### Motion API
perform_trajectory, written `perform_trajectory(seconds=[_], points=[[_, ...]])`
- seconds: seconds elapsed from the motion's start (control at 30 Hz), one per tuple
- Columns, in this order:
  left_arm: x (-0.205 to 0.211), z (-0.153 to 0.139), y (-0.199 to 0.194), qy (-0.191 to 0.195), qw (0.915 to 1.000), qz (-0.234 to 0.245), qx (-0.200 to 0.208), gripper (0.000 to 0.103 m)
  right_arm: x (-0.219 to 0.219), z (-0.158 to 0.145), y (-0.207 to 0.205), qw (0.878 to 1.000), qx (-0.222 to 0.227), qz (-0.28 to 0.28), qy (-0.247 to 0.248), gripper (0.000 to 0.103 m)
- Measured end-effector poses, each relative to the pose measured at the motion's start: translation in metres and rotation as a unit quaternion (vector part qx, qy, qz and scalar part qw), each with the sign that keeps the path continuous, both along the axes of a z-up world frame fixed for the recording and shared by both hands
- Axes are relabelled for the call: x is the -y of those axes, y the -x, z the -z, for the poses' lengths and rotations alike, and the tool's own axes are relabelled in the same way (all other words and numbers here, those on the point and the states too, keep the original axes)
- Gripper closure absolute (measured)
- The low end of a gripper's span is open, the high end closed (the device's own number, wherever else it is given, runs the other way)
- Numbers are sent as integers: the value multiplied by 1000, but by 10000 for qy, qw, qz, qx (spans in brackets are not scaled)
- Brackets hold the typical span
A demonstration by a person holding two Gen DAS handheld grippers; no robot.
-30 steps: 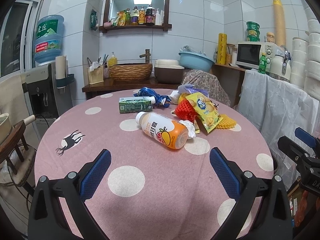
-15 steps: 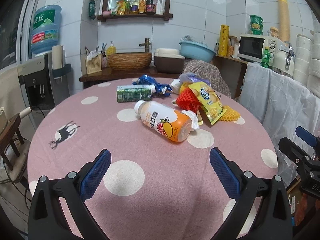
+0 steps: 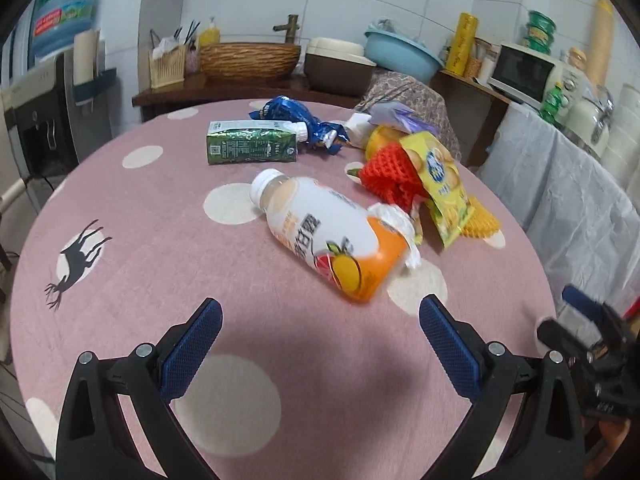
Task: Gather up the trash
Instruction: 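Grasp the white juice bottle with the left tool while the right tool grasps the yellow chip bag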
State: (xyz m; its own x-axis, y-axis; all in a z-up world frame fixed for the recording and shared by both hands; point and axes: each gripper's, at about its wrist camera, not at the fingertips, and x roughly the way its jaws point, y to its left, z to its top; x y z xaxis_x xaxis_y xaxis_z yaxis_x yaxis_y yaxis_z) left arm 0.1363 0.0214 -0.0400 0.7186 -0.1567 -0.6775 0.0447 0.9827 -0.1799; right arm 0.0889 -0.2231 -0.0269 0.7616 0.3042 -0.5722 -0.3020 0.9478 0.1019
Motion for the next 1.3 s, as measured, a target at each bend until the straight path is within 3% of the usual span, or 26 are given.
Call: perform_trajectory(seconds=[0.13, 0.23, 0.33, 0.43, 0.6, 0.73, 0.9, 1.2, 1.3], points=[[-7, -8, -32, 336, 9993, -19, -180, 5, -4, -5, -8, 9999, 44, -52, 91, 5], [-12, -9, -60, 829, 9946, -107, -608, 6, -7, -8, -7, 9998, 99, -90, 176, 5], [-10, -5, -85, 1048, 9887, -65, -1066, 12, -13, -7, -3, 9990, 186, -148, 374, 5], [-7, 4, -104, 1043, 9822, -152, -1555, 22, -18, -6, 1, 9980, 250, -231, 536, 5], [-2, 10, -126, 919, 9756, -160, -1988, 23, -23, -4, 5, 9965, 341, -339, 680, 5], [8, 25, -142, 875, 9649, 14, -2477, 27, -23, -6, 3, 9968, 338, -382, 617, 5], [15, 27, -148, 475, 9685, 96, -2442, 39, -18, -8, -7, 9974, 262, -361, 563, 5], [2, 17, -130, 543, 9778, 136, -2022, 42, -31, -11, -74, 9975, 81, -454, 535, 6], [-4, 13, -120, 551, 9814, 172, -1830, 42, -48, -7, -95, 9954, 78, -541, 785, 16]])
